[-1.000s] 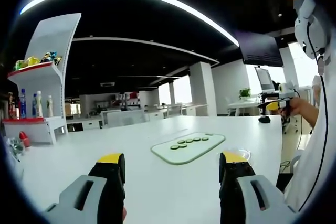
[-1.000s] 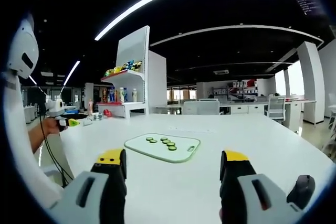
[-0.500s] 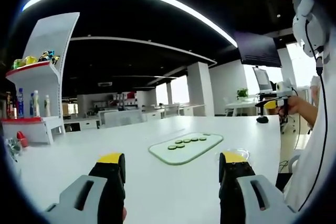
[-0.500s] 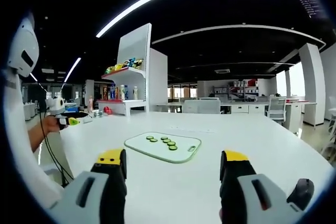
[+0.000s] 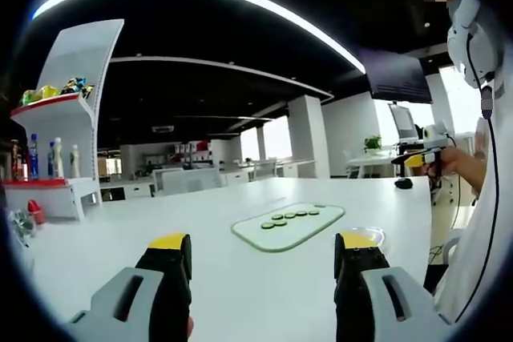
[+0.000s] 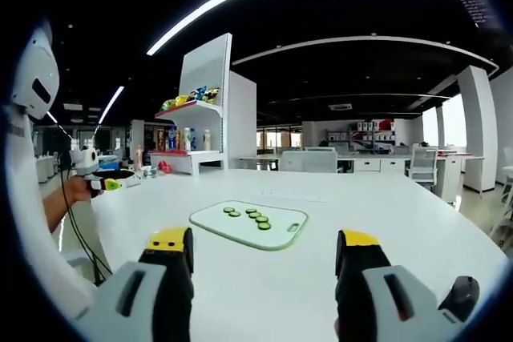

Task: Open the petri dish lid, add cucumber slices into the petri dish, and close the lid

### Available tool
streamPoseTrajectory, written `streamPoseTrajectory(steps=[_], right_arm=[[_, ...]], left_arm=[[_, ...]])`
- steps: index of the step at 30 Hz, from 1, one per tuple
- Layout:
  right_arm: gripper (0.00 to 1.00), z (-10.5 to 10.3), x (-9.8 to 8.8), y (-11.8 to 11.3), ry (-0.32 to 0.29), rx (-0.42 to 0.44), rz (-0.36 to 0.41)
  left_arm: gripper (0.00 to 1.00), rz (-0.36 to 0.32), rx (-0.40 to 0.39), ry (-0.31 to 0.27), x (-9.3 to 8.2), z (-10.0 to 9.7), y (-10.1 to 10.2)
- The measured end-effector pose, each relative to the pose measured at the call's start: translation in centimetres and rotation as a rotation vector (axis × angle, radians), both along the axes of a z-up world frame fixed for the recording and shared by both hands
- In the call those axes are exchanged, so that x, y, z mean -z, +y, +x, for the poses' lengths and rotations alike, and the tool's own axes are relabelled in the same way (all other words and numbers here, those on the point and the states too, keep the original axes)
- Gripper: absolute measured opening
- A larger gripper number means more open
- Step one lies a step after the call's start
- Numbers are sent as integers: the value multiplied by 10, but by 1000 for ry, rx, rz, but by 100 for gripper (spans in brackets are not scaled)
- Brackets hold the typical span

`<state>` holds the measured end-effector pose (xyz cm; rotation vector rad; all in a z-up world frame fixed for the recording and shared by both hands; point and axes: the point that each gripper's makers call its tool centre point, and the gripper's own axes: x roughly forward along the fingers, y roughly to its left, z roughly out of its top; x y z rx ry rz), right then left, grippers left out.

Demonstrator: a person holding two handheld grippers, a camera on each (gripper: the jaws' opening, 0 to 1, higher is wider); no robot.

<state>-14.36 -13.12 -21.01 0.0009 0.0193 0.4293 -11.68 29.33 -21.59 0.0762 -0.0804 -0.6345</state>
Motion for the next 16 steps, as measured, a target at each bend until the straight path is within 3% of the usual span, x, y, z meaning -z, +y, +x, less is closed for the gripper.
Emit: streamPoseTrajectory(steps=[16], right_arm=[[72, 1, 2, 2, 9, -2, -4]], left_arm=[[72, 2, -4, 5, 4, -2, 4]])
